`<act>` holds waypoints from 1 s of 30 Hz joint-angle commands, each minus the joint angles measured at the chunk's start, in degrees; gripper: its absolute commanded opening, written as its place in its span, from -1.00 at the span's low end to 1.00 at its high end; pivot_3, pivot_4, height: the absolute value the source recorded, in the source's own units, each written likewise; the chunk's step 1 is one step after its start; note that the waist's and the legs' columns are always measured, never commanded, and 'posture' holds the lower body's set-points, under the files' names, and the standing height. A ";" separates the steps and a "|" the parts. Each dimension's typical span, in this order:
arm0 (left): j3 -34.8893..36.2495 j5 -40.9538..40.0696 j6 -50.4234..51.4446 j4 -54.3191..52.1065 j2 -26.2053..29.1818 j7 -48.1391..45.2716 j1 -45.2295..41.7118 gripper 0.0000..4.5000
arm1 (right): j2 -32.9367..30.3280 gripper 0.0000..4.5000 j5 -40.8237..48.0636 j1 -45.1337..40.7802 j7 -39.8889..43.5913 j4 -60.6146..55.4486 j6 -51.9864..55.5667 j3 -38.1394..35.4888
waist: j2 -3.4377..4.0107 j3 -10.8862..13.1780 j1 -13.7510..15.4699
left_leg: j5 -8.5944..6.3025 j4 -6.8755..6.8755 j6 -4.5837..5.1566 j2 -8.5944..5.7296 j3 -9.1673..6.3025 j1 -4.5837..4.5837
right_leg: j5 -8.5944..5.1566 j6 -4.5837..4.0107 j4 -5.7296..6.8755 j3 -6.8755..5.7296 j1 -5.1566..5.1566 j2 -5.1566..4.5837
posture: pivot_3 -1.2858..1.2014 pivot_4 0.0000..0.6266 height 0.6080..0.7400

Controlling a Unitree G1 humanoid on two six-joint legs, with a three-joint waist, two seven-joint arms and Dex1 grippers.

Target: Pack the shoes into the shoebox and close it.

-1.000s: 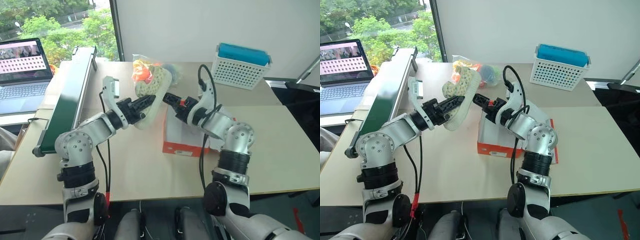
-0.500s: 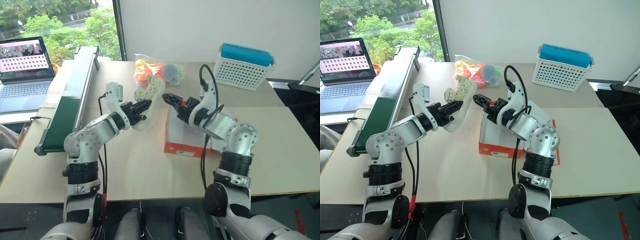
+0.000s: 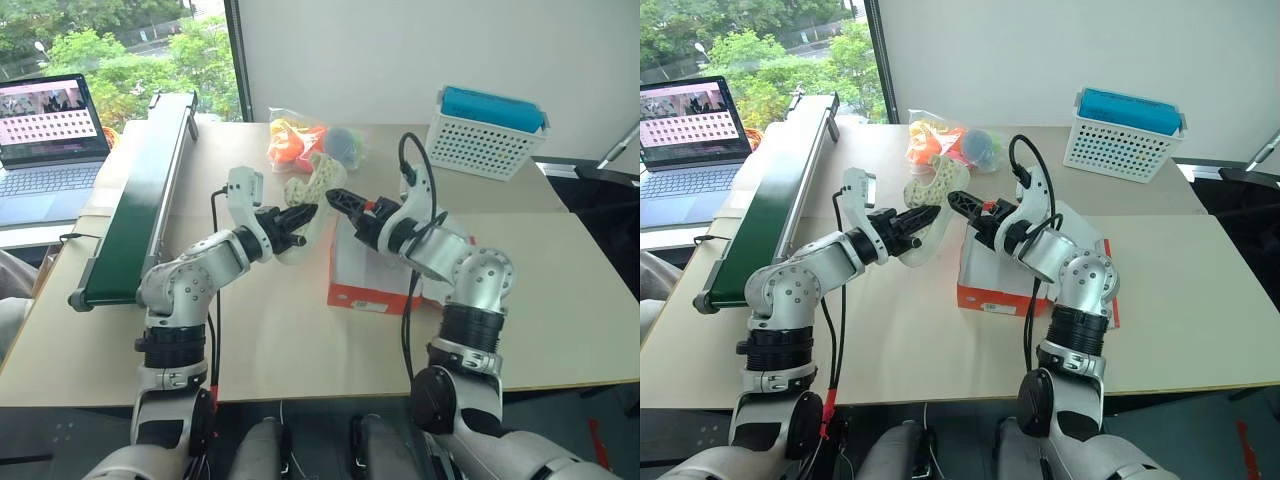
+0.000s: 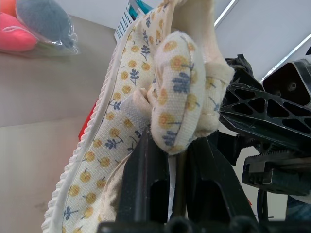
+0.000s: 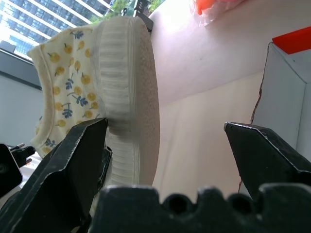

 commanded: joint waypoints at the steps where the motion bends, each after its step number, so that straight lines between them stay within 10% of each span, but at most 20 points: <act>1: -1.13 -1.84 0.16 -4.18 -0.63 -1.48 -0.52 -0.99 | -0.41 1.00 0.25 -2.80 0.95 1.55 -4.35 0.25 | 0.00 0.00 0.07 | 0.00 0.00 0.00 0.00 0.00 0.00 | 0.00 0.00 0.00 -0.01 0.00 0.00 | 0.03 -0.52 0.38; 17: -1.34 -1.49 0.47 -3.80 -0.59 -1.51 -0.78 -0.99 | 2.15 1.00 1.97 -5.64 1.48 4.73 -8.69 0.79 | 0.01 0.01 0.18 | 0.01 0.00 -0.01 0.00 0.01 -0.01 | 0.00 0.00 0.01 0.00 0.00 0.00 | 0.03 -0.52 0.38; 30: -1.52 -1.40 0.54 -3.98 -0.71 -1.21 -0.57 -1.00 | 2.35 -0.63 2.47 -4.80 1.43 3.96 -8.98 1.64 | 0.01 0.01 0.17 | 0.02 0.00 -0.03 0.01 0.01 -0.01 | 0.00 0.00 0.01 0.00 0.01 0.00 | 0.03 -0.52 0.38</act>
